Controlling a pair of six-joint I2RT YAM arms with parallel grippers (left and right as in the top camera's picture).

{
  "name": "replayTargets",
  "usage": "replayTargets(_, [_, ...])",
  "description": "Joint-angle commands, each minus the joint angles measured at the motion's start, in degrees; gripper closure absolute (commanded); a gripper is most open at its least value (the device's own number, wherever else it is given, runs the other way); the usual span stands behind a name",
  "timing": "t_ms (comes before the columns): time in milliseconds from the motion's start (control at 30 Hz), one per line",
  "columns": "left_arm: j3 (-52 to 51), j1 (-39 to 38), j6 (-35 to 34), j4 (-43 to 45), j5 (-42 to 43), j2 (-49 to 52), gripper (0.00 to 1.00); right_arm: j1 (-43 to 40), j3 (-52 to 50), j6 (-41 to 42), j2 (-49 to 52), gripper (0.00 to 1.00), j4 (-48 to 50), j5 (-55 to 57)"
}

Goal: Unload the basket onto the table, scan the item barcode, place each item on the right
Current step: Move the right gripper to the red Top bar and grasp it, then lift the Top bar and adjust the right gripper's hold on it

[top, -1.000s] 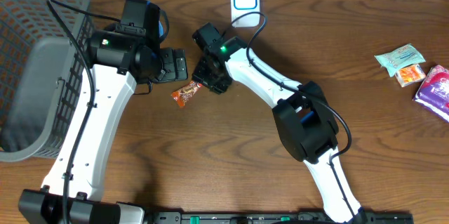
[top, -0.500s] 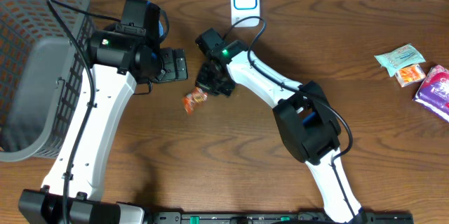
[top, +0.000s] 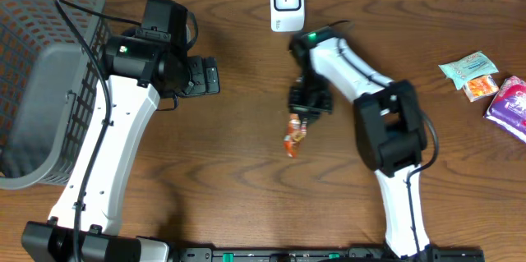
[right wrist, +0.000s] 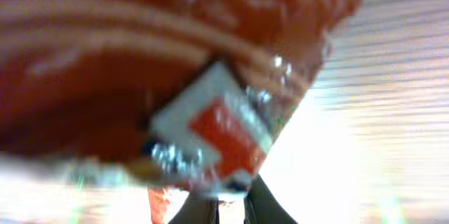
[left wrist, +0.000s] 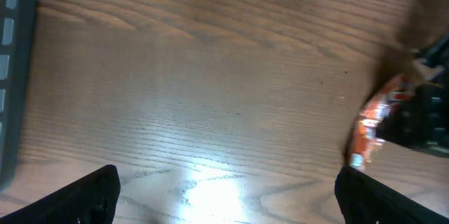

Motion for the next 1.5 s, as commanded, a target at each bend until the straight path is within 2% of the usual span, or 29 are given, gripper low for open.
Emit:
replayTargets(0, [-0.3, 0.2, -0.3, -0.2, -0.5, 0.1, 0.02, -1.3, -0.4, -5.7, -0.4, 0.92, -0.6, 1.2])
replayTargets(133, [-0.3, 0.2, -0.3, -0.2, -0.5, 0.1, 0.02, -1.6, -0.4, -7.3, -1.2, 0.95, 0.6, 1.3])
replayTargets(200, [-0.3, 0.2, -0.3, -0.2, -0.5, 0.1, 0.02, -1.6, -0.4, -9.8, -1.3, 0.93, 1.2, 1.3])
replayTargets(267, [-0.3, 0.2, -0.3, -0.2, -0.5, 0.1, 0.02, -1.7, -0.4, -13.7, -1.3, 0.83, 1.1, 1.2])
replayTargets(300, [-0.3, 0.2, -0.3, -0.2, -0.5, 0.1, 0.02, -1.9, -0.4, -14.9, -1.3, 0.82, 1.0, 1.2])
replayTargets(467, [-0.3, 0.2, -0.3, -0.2, -0.5, 0.1, 0.02, -4.2, 1.5, -17.0, -3.3, 0.80, 0.2, -3.9])
replayTargets(600, [-0.3, 0.2, -0.3, -0.2, -0.5, 0.1, 0.02, -6.2, 2.9, -19.1, -7.5, 0.62, 1.2, -6.0])
replayTargets(633, [-0.3, 0.2, -0.3, -0.2, -0.5, 0.1, 0.02, -6.6, 2.9, -19.9, -8.6, 0.49, 1.0, -6.0])
replayTargets(667, [-0.3, 0.2, -0.3, -0.2, -0.5, 0.1, 0.02, -7.1, 2.9, -20.5, -9.7, 0.42, 0.5, -5.8])
replayTargets(767, [-0.3, 0.2, -0.3, -0.2, -0.5, 0.1, 0.02, -8.5, 2.8, -20.9, -11.2, 0.44, -2.4, -5.1])
replayTargets(833, [-0.3, 0.2, -0.3, -0.2, -0.5, 0.1, 0.02, -8.9, 2.5, -20.9, -11.3, 0.52, -3.1, -5.1])
replayTargets(967, [-0.3, 0.2, -0.3, -0.2, -0.5, 0.1, 0.02, -8.8, -1.1, -20.9, -11.2, 0.57, -0.4, -6.1])
replayTargets(1100, [-0.3, 0.2, -0.3, -0.2, -0.5, 0.1, 0.02, -8.3, -6.7, -20.9, -11.2, 0.58, 4.9, -11.1])
replayTargets(1267, [-0.3, 0.2, -0.3, -0.2, -0.5, 0.1, 0.02, -8.2, -14.1, -19.2, -11.2, 0.60, 11.0, -12.2])
replayTargets(1367, [-0.3, 0.2, -0.3, -0.2, -0.5, 0.1, 0.02, -8.3, -18.4, -19.1, -11.2, 0.64, 16.8, -16.5])
replayTargets(1467, [-0.3, 0.2, -0.3, -0.2, -0.5, 0.1, 0.02, -8.2, -22.1, -17.4, -11.2, 0.63, 23.0, -18.7])
